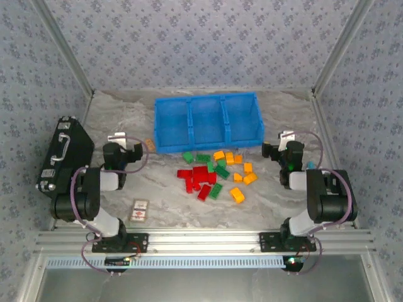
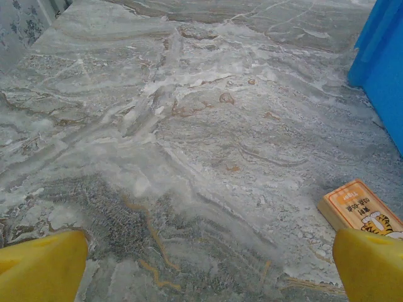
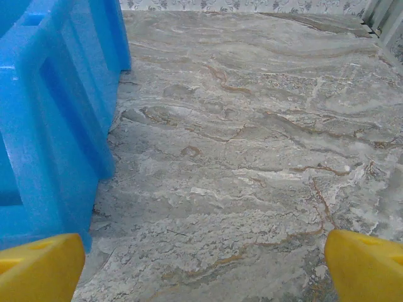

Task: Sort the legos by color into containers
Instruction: Pick up the lego from the center of the table.

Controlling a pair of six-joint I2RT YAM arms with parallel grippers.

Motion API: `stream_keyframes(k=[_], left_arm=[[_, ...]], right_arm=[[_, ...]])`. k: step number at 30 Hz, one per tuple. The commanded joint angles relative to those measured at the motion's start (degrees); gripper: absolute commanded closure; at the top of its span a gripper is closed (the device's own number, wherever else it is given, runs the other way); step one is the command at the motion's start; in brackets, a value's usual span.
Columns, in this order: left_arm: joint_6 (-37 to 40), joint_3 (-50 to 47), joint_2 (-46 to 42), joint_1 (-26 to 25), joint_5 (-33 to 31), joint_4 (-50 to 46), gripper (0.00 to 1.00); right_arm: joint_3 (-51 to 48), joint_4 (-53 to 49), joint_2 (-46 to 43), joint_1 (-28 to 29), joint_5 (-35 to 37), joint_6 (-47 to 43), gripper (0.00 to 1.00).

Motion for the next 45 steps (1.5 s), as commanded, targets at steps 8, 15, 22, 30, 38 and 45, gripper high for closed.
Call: stream_keyframes(k=[8, 15, 22, 30, 38, 45], left_arm=[[0.6, 1.1, -0.6, -0.1, 0.7, 0.3, 0.0], [0.6, 1.1, -0.6, -0.1, 0.7, 0.3, 0.0], [0.5, 1.1, -0.6, -0.2, 0.7, 0.3, 0.0], [-0.2, 1.1, -0.6, 1.1, 2.8, 0.2, 0.0], [-1.6, 23.0, -13.3, -0.7, -4.3, -37.7, 0.0], [6.3, 47.1, -21.4, -9.2, -4.7, -65.8, 0.0]], right_arm=[[0.2, 0.0, 0.2, -0.4, -0.3, 0.6, 0.01], [0.4, -0.1, 0.2, -0.5, -0.4, 0.6, 0.01], [0.4, -0.1, 0.2, -0.6, -0.5, 0.7, 0.01], [0.5, -0.3, 0.2, -0.8, -0.8, 0.8, 0.01], [21.2, -44.7, -17.0, 1.0, -16.1, -3.4, 0.11], [30.8, -63.5, -17.9, 20.6, -11.0, -3.2, 0.06]])
